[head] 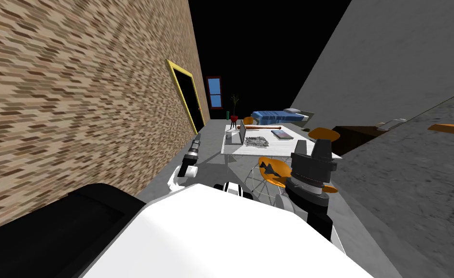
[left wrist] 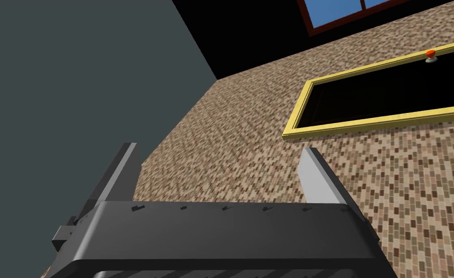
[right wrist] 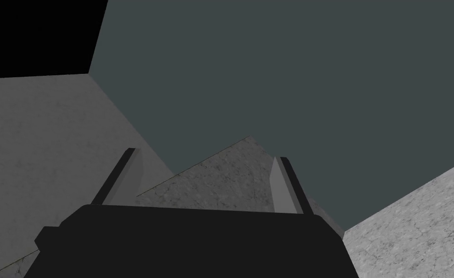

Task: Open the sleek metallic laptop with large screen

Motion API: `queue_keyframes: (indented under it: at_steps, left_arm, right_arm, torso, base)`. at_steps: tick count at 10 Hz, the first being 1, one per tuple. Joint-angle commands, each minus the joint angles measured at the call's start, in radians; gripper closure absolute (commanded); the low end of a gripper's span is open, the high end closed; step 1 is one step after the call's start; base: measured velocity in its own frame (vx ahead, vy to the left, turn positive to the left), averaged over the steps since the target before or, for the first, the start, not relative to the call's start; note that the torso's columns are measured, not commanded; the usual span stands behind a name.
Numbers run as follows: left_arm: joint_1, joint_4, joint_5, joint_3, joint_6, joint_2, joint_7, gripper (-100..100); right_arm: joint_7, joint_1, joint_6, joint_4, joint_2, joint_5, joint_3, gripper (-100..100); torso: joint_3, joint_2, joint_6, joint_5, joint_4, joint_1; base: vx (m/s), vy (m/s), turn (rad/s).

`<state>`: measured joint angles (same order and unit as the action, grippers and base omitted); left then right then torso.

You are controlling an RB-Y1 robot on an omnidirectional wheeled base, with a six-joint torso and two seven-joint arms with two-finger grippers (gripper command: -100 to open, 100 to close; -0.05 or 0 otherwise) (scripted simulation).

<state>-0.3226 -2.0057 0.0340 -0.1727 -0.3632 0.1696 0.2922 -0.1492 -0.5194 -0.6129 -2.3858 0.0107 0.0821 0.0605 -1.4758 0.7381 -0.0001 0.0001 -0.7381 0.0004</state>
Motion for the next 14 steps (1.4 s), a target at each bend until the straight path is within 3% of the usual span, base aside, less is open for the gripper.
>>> queue_keyframes:
  at_steps: [1, 2, 3, 4, 5, 6, 7, 8, 9, 10, 11, 12, 13, 14]
  left_arm:
    - [0.078, 0.089, 0.008, -0.076, 0.013, 0.025, 0.055, -100]
    - [0.078, 0.112, 0.008, -0.076, 0.013, 0.025, 0.055, -100]
    - [0.114, 0.146, 0.011, -0.113, 0.016, 0.036, 0.082, -100]
    - [0.114, 0.165, 0.011, -0.113, 0.016, 0.036, 0.082, -100]
    - [0.15, 0.208, 0.015, -0.151, 0.019, 0.047, 0.11, -100]
    - [0.15, 0.22, 0.015, -0.151, 0.019, 0.047, 0.11, -100]
    - [0.188, 0.249, 0.018, -0.19, 0.021, 0.057, 0.139, -100]
    - [0.188, 0.276, 0.018, -0.19, 0.021, 0.057, 0.139, -100]
    - [0.226, 0.307, 0.021, -0.229, 0.023, 0.067, 0.168, -100]
    - [0.226, 0.333, 0.021, -0.229, 0.023, 0.067, 0.168, -100]
    - [0.265, 0.372, 0.024, -0.269, 0.023, 0.077, 0.199, -100]
    - [0.265, 0.392, 0.024, -0.269, 0.023, 0.077, 0.199, -100]
    - [0.304, 0.427, 0.026, -0.308, 0.023, 0.087, 0.23, -100]
    - [0.304, 0.442, 0.026, -0.308, 0.023, 0.087, 0.23, -100]
  right_arm:
    - [0.0, 0.0, 0.0, 0.0, 0.0, 0.0, 0.0, 0]
    - [0.0, 0.0, 0.0, 0.0, 0.0, 0.0, 0.0, 0]
    - [0.0, 0.0, 0.0, 0.0, 0.0, 0.0, 0.0, 0]
    - [0.0, 0.0, 0.0, 0.0, 0.0, 0.0, 0.0, 0]
    - [0.0, 0.0, 0.0, 0.0, 0.0, 0.0, 0.0, 0]
    - [0.0, 0.0, 0.0, 0.0, 0.0, 0.0, 0.0, 0]
    - [0.0, 0.0, 0.0, 0.0, 0.0, 0.0, 0.0, 0]
    - [0.0, 0.0, 0.0, 0.0, 0.0, 0.0, 0.0, 0]
    - [0.0, 0.0, 0.0, 0.0, 0.0, 0.0, 0.0, 0]
    - [0.0, 0.0, 0.0, 0.0, 0.0, 0.0, 0.0, 0]
    - [0.0, 0.0, 0.0, 0.0, 0.0, 0.0, 0.0, 0]
    - [0.0, 0.0, 0.0, 0.0, 0.0, 0.0, 0.0, 0]
    - [0.0, 0.0, 0.0, 0.0, 0.0, 0.0, 0.0, 0]
    - [0.0, 0.0, 0.0, 0.0, 0.0, 0.0, 0.0, 0]
  torso:
    - [0.0, 0.0, 0.0, 0.0, 0.0, 0.0]
    - [0.001, 0.002, 0.0, -0.001, 0.0, -0.002]
    - [0.0, 0.0, -0.001, 0.0, 0.0, 0.0]
    - [-0.001, -0.001, 0.0, 0.0, 0.0, 0.001]
    - [-0.001, -0.002, 0.0, 0.0, 0.001, 0.001]
    - [-0.001, -0.001, 0.0, 0.0, 0.0, -0.001]
    - [0.0, 0.0, 0.0, 0.0, 0.0, 0.0]
    - [0.0, 0.001, 0.0, 0.0, 0.0, -0.001]
    - [0.0, 0.0, 0.0, 0.0, 0.0, 0.0]
    - [0.0, 0.0, 0.0, 0.0, 0.0, -0.001]
    - [0.0, -0.001, 0.0, 0.0, 0.0, 0.0]
    - [0.0, 0.0, 0.0, 0.0, 0.0, -0.001]
    - [0.0, -0.001, 0.0, 0.0, 0.0, 0.0]
    - [0.0, 0.0, 0.001, 0.0, 0.0, -0.001]
  base:
    - [-0.113, -0.072, -0.232]
    - [-0.082, -0.051, -0.07]
    - [-0.07, -0.041, -0.122]
    - [-0.051, -0.037, -0.091]
    - [-0.051, -0.054, -0.162]
    - [-0.048, -0.046, -0.094]
    - [-0.069, -0.057, -0.146]
    - [-0.057, -0.04, -0.09]
    - [-0.058, -0.053, -0.174]
    - [-0.046, -0.046, -0.088]
    - [-0.051, -0.058, -0.173]
    - [-0.039, -0.05, -0.09]
    - [-0.045, -0.062, -0.184]
    - [-0.038, -0.056, -0.08]
